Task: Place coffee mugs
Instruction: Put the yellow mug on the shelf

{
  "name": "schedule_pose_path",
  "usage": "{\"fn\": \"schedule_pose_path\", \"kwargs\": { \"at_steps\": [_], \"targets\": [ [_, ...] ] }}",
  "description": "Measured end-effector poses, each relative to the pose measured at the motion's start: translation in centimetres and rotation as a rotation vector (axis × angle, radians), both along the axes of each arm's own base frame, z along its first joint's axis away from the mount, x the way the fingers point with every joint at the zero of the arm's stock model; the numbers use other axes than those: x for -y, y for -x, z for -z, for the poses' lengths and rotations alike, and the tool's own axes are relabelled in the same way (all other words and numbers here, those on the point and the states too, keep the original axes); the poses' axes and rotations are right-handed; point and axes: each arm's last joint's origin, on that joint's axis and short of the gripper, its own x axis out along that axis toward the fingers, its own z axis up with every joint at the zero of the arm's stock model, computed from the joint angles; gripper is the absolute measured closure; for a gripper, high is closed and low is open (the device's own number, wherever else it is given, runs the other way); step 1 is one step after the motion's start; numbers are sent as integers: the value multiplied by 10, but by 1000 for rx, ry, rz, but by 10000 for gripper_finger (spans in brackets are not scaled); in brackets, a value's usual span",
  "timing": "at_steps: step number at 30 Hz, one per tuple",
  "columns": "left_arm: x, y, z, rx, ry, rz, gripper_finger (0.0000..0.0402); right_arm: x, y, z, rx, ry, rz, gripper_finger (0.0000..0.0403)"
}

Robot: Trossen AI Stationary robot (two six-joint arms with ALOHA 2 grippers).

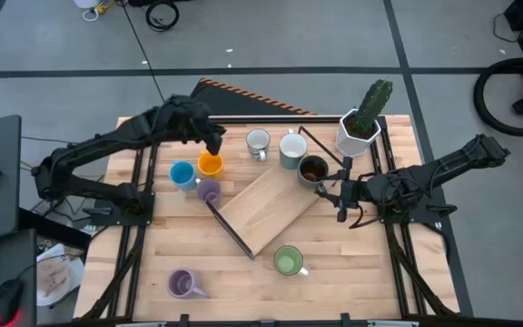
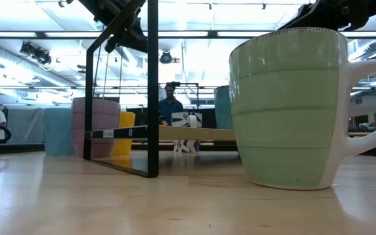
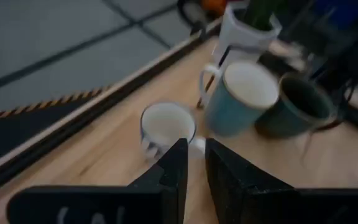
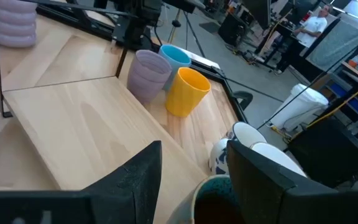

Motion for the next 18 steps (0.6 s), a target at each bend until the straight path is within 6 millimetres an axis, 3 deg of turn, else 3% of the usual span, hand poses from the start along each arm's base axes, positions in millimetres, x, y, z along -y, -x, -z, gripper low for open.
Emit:
{"fn": "schedule_pose_path", "kwargs": {
  "at_steps": [12,18],
  "targets": [
    [1,-11,15,-259,96,51,258,0,1,2,-13,-28,-3,217],
    [1,-13,14,-304,125,46,258,0,0,0,-4,0,-13,217]
  ]
}}
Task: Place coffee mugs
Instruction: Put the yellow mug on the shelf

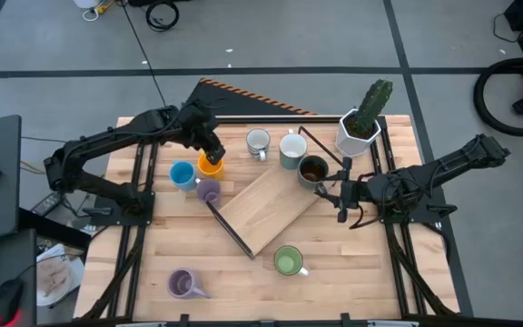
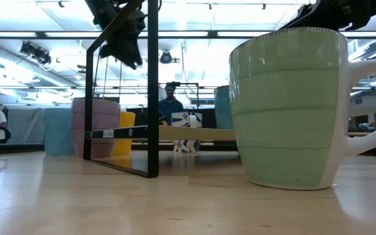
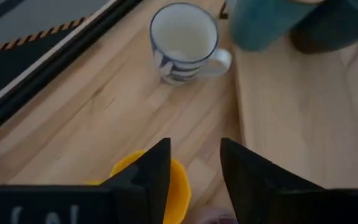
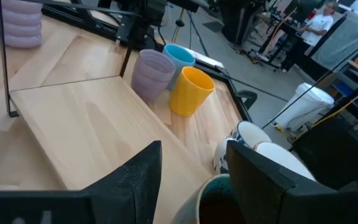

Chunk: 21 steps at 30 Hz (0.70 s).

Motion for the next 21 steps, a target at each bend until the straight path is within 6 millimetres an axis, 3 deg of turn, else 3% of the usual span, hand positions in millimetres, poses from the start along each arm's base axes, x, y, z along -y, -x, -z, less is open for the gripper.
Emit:
{"fn": "schedule_pose_path", "kwargs": {
  "at_steps": [6,21],
  "targets": [
    [3,-9,-5,-153,16,14,259,0,-1,-3,18,40,-23,217],
    [10,-44,44,-378,137,93,260,-1,-1,-3,5,86,-46,217]
  ]
}}
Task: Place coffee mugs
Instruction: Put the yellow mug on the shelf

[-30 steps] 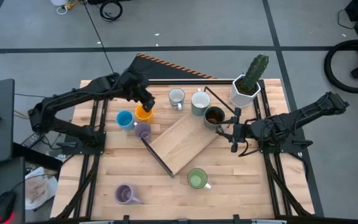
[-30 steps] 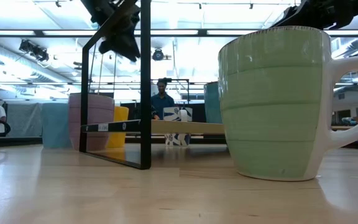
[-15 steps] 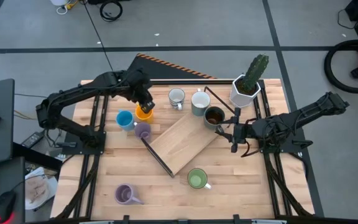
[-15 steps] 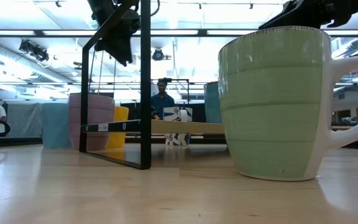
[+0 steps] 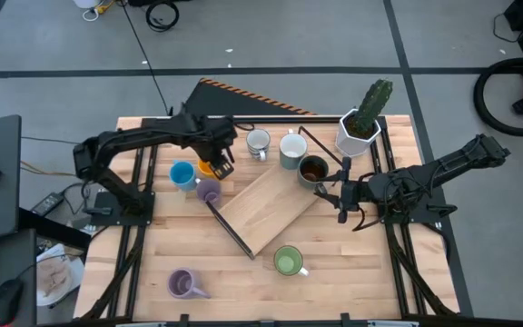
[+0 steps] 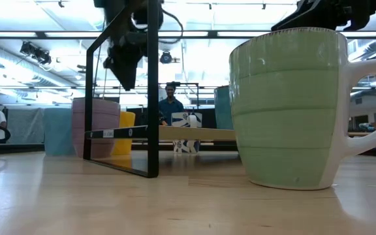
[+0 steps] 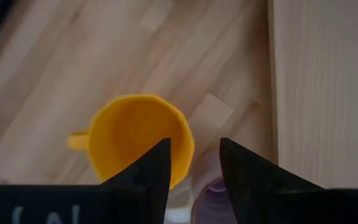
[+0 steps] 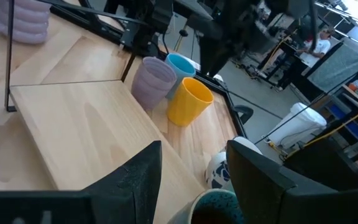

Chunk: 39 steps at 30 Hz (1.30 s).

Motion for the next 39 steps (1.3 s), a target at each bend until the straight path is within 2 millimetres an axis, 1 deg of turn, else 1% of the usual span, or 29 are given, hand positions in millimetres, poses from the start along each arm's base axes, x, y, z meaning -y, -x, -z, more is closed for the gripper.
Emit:
{"fn": "schedule_pose_path", "kwargs": {
  "at_steps": [6,8,12,17,28,34,39],
  "targets": [
    [12,-18,25,-83,46,31,260,0,0,0,-2,0,-13,217],
    [15,-23,33,-123,35,42,260,-1,0,0,-2,-7,-22,217],
    [18,-26,42,-185,-6,65,260,-1,0,0,3,-25,-20,217],
    [20,-27,46,-240,-71,104,260,-1,0,0,3,-26,-19,217],
    [19,-27,46,-253,-111,101,260,-1,0,0,2,-37,-32,217],
    [21,-21,64,-285,-99,80,260,-1,0,0,1,-37,-33,217],
    [21,-17,72,-304,-92,79,260,-1,0,0,7,-37,-34,217]
  ]
}}
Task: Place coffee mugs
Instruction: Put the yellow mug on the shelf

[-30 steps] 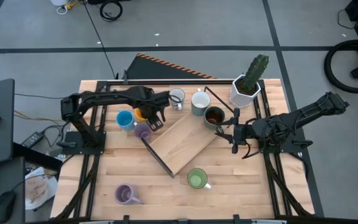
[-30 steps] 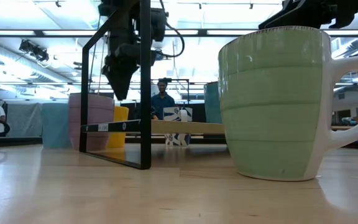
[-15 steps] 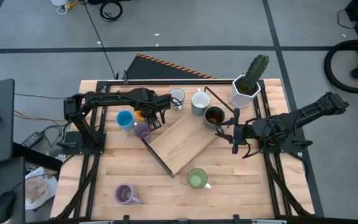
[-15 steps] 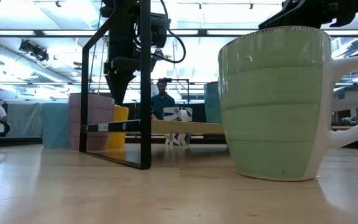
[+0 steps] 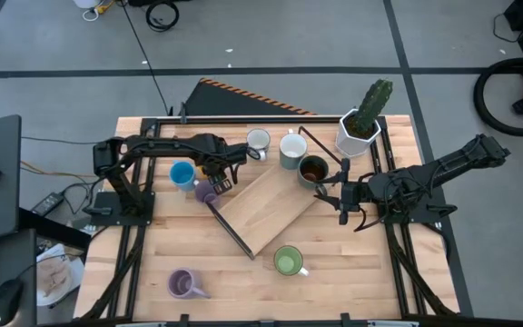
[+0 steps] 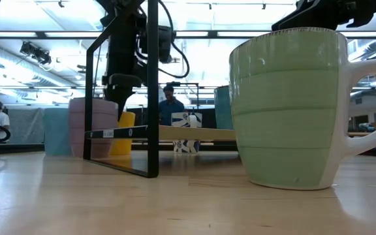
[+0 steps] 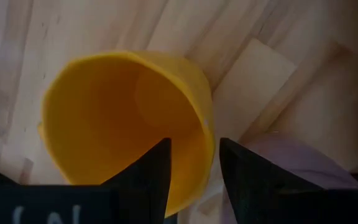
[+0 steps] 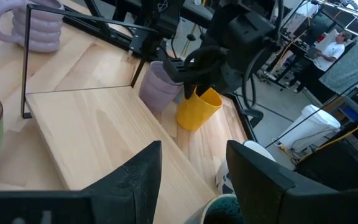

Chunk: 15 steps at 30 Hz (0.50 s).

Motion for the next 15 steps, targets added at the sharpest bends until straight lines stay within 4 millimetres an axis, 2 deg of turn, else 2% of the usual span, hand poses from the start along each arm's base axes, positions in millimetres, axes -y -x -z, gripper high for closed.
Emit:
{"fn": "schedule_pose_path", "kwargs": {
  "at_steps": [15],
  "targets": [
    [-14,3,4,15,8,-8,260,0,0,0,-2,0,-7,217]
  ]
}}
